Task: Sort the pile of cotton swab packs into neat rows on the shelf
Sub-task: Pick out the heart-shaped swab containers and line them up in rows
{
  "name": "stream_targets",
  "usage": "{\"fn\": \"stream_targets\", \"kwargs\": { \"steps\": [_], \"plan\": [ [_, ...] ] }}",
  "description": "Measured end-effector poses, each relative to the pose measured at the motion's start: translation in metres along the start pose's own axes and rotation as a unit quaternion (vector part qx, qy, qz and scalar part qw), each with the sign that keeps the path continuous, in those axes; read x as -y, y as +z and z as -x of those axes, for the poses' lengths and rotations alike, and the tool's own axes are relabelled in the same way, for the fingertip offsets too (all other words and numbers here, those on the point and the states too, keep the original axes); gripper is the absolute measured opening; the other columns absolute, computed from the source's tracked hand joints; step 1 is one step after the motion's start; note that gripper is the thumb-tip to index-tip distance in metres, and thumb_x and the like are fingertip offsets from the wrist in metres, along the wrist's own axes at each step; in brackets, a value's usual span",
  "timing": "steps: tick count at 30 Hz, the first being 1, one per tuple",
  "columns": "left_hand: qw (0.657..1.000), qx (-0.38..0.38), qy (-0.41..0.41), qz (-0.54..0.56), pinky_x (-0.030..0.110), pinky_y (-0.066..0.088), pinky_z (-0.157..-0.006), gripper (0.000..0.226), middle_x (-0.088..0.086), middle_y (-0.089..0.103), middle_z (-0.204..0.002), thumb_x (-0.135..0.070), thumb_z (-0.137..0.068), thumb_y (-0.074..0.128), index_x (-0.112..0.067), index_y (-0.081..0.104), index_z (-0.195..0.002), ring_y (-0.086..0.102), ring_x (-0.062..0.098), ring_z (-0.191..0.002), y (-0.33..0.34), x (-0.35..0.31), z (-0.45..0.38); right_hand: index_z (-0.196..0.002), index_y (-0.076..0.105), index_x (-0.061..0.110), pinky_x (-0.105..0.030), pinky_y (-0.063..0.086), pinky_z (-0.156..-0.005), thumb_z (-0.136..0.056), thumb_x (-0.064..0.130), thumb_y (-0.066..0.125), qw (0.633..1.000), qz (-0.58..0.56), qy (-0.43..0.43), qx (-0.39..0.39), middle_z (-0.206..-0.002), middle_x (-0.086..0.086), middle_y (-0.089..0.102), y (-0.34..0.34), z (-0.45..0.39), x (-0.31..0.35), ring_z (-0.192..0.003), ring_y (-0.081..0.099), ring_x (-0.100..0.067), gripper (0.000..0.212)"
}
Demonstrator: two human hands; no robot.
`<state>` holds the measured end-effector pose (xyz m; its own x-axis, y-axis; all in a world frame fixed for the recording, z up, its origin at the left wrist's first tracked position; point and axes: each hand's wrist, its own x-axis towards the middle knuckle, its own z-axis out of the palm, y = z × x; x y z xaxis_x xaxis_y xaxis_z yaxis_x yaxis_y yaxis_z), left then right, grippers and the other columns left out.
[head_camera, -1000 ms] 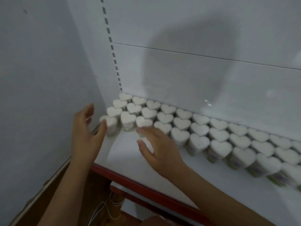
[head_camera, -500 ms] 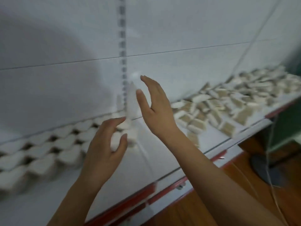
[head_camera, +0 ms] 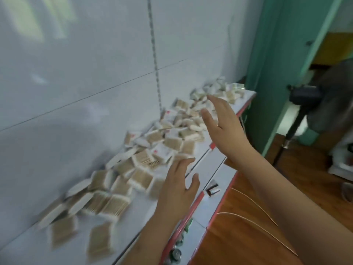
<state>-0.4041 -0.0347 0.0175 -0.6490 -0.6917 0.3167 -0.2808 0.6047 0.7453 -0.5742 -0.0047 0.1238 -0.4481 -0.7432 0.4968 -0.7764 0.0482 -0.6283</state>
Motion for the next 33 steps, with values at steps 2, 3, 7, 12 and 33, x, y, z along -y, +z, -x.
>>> {"fn": "stream_targets", "kwargs": {
  "steps": [2, 3, 7, 12, 33],
  "plan": [
    [0.999, 0.026, 0.018, -0.003, 0.011, 0.036, -0.098, 0.038, -0.019, 0.046, -0.136, -0.031, -0.101, 0.051, -0.035, 0.047, -0.138, 0.043, -0.004, -0.124, 0.032, -0.008, -0.031, -0.153, 0.032, 0.022, -0.021, 0.018, -0.109, -0.104, 0.049, 0.037, 0.999, 0.021, 0.02, -0.018, -0.157, 0.002, 0.034, -0.022, -0.012, -0.035, -0.145, 0.028, -0.013, 0.056],
    [0.999, 0.034, 0.025, -0.005, 0.01, 0.034, -0.098, 0.038, -0.018, 0.046, -0.137, -0.031, -0.101, 0.051, -0.034, 0.047, -0.139, 0.042, -0.004, -0.126, 0.047, -0.011, -0.046, -0.153, 0.031, 0.023, -0.023, 0.019, -0.111, -0.104, 0.05, 0.036, 0.999, 0.025, 0.03, -0.024, -0.158, 0.003, 0.034, -0.031, -0.017, -0.051, -0.145, 0.028, -0.013, 0.057],
    [0.999, 0.037, 0.03, 0.004, 0.016, 0.041, -0.099, 0.036, -0.013, 0.049, -0.136, -0.029, -0.101, 0.052, -0.03, 0.049, -0.136, 0.046, 0.001, -0.124, 0.102, -0.016, -0.111, -0.154, 0.029, 0.026, -0.031, 0.025, -0.116, -0.101, 0.058, 0.033, 0.996, 0.045, 0.06, -0.039, -0.157, 0.006, 0.034, -0.056, -0.045, -0.116, -0.145, 0.028, -0.012, 0.062],
    [0.999, 0.032, 0.044, 0.007, 0.019, 0.044, -0.099, 0.036, -0.01, 0.051, -0.134, -0.028, -0.1, 0.054, -0.026, 0.053, -0.135, 0.048, 0.005, -0.124, 0.164, -0.005, -0.206, -0.153, 0.028, 0.03, -0.023, 0.021, -0.108, -0.102, 0.053, 0.037, 0.994, 0.076, 0.067, -0.033, -0.156, 0.007, 0.034, -0.065, -0.116, -0.196, -0.143, 0.029, -0.012, 0.056],
    [0.945, -0.071, -0.104, -0.303, 0.052, 0.043, -0.106, 0.064, 0.023, 0.05, -0.144, -0.047, -0.094, 0.045, -0.009, 0.048, -0.146, 0.05, 0.04, -0.13, 0.318, 0.104, -0.488, -0.148, 0.038, 0.019, -0.023, 0.03, -0.104, -0.096, 0.04, 0.058, 0.977, 0.016, -0.049, 0.206, -0.151, -0.001, 0.04, 0.047, -0.428, -0.427, -0.137, 0.039, -0.018, 0.06]
  ]
}}
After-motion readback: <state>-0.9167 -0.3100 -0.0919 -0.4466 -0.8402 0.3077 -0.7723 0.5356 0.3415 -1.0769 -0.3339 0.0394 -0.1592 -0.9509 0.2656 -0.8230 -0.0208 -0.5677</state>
